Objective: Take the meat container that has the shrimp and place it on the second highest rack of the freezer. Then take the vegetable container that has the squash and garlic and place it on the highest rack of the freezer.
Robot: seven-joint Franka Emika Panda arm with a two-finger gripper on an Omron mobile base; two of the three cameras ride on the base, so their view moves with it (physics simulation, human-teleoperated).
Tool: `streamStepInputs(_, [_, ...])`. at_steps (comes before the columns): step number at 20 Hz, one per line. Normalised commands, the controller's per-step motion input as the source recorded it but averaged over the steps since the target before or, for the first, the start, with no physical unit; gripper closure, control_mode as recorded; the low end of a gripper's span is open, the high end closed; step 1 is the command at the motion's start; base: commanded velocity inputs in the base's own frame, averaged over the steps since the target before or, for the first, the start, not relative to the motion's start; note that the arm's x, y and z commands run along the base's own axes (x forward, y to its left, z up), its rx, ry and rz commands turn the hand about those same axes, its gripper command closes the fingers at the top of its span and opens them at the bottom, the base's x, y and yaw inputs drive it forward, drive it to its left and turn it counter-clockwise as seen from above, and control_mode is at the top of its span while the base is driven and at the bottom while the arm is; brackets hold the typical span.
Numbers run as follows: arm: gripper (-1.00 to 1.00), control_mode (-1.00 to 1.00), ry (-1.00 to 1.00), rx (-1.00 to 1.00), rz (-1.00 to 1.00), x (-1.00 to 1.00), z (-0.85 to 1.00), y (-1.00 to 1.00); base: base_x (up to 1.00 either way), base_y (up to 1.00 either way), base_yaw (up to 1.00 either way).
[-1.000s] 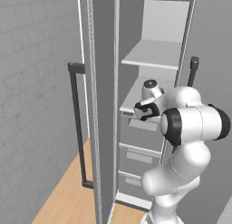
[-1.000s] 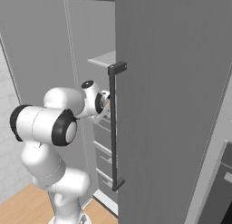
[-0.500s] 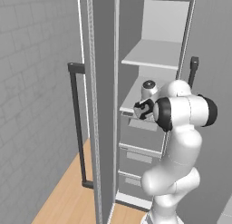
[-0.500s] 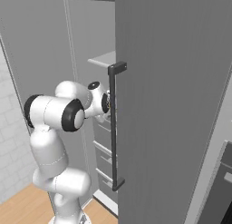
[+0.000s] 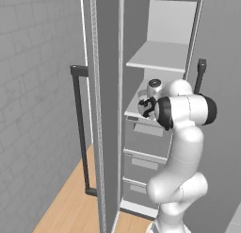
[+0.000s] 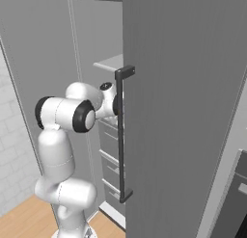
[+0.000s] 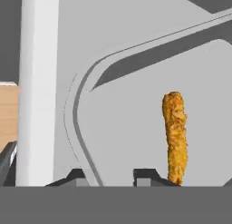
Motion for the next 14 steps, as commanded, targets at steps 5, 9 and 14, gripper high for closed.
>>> streamStepInputs(5, [-1.00,-1.00,-0.19,0.00,0.00,-0.08,-0.42,0.00,0.00,0.00,0.00])
streamStepInputs(9, [-1.00,-1.00,-0.38,0.00,0.00,-0.61,-0.22,0.00,0.00,0.00,0.00])
streamStepInputs(14, [-1.00,-1.00,-0.31,0.00,0.00,-0.82,0.22,0.21,0.00,0.00,0.00])
